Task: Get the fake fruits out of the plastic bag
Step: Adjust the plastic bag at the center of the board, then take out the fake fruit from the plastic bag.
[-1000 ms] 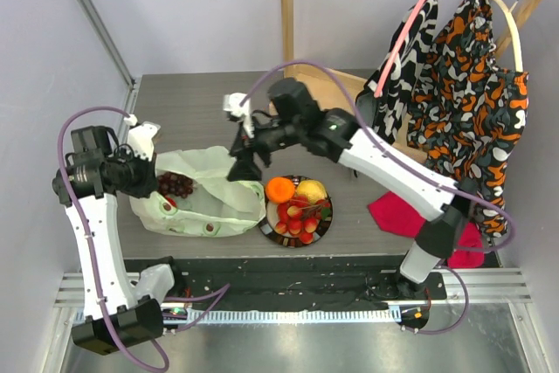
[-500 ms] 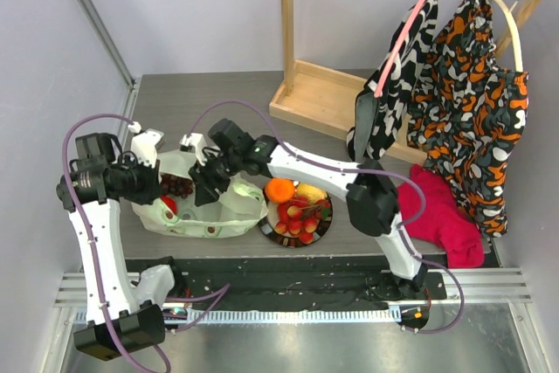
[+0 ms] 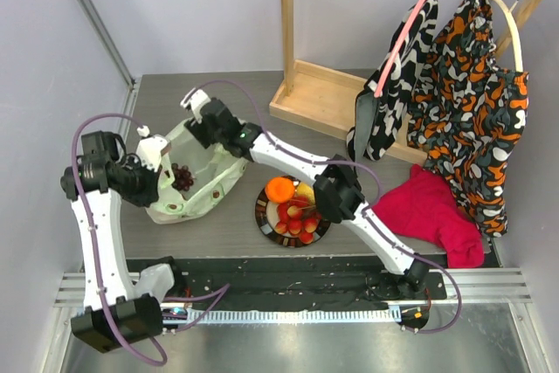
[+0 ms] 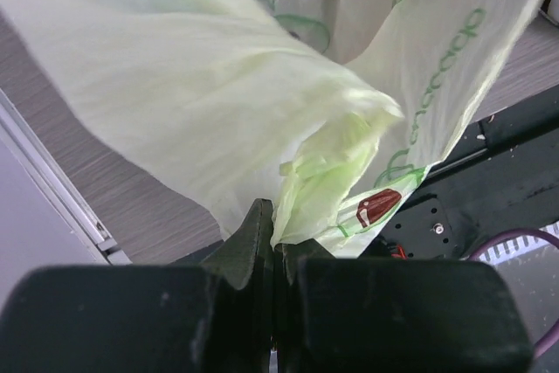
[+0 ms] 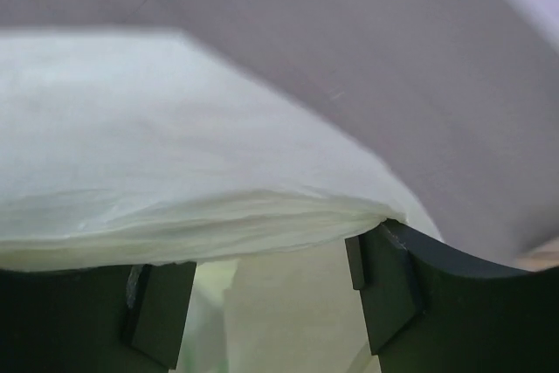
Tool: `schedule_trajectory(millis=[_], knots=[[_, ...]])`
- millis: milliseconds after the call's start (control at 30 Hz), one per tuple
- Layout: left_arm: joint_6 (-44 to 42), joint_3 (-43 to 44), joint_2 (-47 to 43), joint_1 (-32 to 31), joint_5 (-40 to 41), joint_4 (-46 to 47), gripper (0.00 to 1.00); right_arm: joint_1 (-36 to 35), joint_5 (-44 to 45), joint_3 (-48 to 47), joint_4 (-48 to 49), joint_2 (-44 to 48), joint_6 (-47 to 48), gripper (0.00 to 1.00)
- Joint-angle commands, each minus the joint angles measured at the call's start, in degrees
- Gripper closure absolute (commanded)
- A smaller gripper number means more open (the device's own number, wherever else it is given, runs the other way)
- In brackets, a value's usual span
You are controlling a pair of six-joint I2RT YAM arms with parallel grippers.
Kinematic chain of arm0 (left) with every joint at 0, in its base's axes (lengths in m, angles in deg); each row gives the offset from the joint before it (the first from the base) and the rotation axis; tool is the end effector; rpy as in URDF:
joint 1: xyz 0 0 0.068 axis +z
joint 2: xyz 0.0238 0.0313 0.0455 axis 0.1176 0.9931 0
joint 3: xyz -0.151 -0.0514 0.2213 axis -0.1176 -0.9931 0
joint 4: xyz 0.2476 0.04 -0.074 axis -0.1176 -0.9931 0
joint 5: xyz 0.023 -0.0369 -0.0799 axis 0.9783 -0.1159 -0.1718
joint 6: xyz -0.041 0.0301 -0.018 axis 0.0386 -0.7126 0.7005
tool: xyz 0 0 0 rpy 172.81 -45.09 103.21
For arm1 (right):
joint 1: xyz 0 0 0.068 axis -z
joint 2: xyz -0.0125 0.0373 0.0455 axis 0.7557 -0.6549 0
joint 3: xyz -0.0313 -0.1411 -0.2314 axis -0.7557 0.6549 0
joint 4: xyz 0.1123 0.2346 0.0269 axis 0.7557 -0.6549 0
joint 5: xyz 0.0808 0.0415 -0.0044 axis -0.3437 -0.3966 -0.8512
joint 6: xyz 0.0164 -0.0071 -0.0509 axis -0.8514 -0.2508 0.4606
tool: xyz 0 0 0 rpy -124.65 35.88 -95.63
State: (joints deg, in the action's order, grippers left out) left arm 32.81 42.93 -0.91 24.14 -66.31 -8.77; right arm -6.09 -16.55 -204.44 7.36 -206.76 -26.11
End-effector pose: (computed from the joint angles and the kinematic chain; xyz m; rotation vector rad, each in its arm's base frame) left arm 0.1407 0.0303 0.3492 0.5288 2.5264 -0.1807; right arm 0.3412 0.4775 0.2308 -0.9230 1.8188 0.3260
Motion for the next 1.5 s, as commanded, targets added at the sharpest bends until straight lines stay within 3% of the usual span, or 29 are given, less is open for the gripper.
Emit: schedule_trajectory(millis=[0, 200, 300, 333, 467, 600, 733, 900, 1067, 1233, 1367, 1467], knots=[[-1.05, 5.79, 5.63, 0.28, 1.16, 1.54, 1.0, 2.09, 9.8, -7.14, 10.4, 0.72, 9.44, 0.29], [6.69, 18.44, 13.03, 0.28, -4.2, 11.56, 1.0, 4.02, 13.67, -4.86, 12.07, 2.12, 15.86, 0.27], [6.18, 19.95, 13.12, 0.1, -6.84, 11.49, 1.0, 5.52, 12.45, -2.76, 11.46, 4.22, 15.78, 0.27], [4.86, 19.87, 12.51, 0.1, -7.02, 7.66, 1.0, 5.69, 11.31, -1.27, 10.85, 5.71, 15.78, 0.28], [-6.28, 14.09, 9.88, 0.02, -1.68, -4.81, 1.0, 3.77, 3.15, 6.1, 4.35, 11.76, 14.12, 0.18], [-7.54, 5.29, 3.64, 0.02, 4.3, -9.43, 1.0, -3.07, -3.45, 16.48, -1.19, 19.85, 12.71, 0.07], [-6.75, 0.54, -2.52, 0.01, 8.35, -9.78, 1.0, -5.64, -8.55, 21.41, -3.13, 26.1, 7.35, 0.05], [-2.02, -2.45, -4.1, 0.02, 11.25, -10.4, 1.0, -5.47, -15.58, 23.79, -4.8, 30.32, 2.6, 0.07], [0.8, -6.67, -5.86, 0.02, 12.39, -8.64, 1.0, -5.55, -25.25, 22.65, -6.03, 28.4, 0.22, 0.28], [3.88, -8.78, -5.61, 0.1, 11.62, -7.06, 1.0, -5.55, -32.0, 19.32, -6.3, 26.47, -2.07, 0.39], [8.35, -8.52, -4.64, 0.1, 9.94, -6.44, 1.0, -5.73, -35.98, 19.22, -6.38, 24.46, -3.21, 0.39], [10.29, -8.08, -4.55, 0.02, 10.2, -5.92, 1.0, -6.34, -30.47, 18.08, -5.77, 20.95, -6.0, 0.22]])
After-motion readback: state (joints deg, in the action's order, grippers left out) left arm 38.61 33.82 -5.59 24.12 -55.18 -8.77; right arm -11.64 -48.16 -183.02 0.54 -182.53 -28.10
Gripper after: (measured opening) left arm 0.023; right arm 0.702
